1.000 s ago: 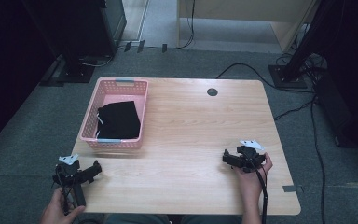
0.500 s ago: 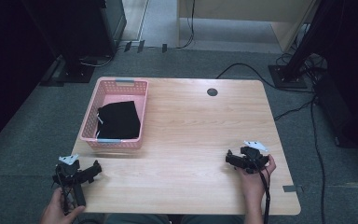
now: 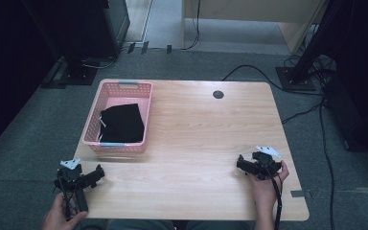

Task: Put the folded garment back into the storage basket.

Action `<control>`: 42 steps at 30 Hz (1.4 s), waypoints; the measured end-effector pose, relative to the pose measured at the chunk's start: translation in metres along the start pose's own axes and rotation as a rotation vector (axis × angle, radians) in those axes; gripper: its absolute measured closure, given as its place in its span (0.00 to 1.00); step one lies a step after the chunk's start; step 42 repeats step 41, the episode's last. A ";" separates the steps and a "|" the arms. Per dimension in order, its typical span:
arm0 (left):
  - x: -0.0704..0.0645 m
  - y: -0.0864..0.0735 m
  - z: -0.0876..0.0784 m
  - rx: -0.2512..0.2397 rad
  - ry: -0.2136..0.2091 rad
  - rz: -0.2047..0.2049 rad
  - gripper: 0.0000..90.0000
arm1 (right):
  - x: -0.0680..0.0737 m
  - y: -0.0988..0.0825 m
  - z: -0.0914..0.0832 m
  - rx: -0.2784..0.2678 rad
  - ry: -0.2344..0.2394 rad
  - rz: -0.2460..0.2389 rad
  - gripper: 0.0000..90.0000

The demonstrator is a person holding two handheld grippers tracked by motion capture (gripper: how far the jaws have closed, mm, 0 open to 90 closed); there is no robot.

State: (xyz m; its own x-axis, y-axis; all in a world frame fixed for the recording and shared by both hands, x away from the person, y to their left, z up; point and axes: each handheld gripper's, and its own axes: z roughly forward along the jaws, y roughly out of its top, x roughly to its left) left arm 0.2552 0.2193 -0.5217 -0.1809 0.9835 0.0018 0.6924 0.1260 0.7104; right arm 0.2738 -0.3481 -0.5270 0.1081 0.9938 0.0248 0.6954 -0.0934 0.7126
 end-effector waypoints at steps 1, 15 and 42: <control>0.000 0.000 0.000 0.000 0.000 0.000 0.00 | -0.001 0.000 0.000 0.000 -0.003 0.002 0.00; 0.000 0.000 0.000 0.000 0.000 0.000 0.00 | -0.013 -0.002 -0.003 -0.001 -0.028 0.028 0.00; 0.000 0.000 0.000 0.000 0.000 -0.001 0.00 | -0.019 -0.003 -0.003 -0.001 -0.048 0.046 0.00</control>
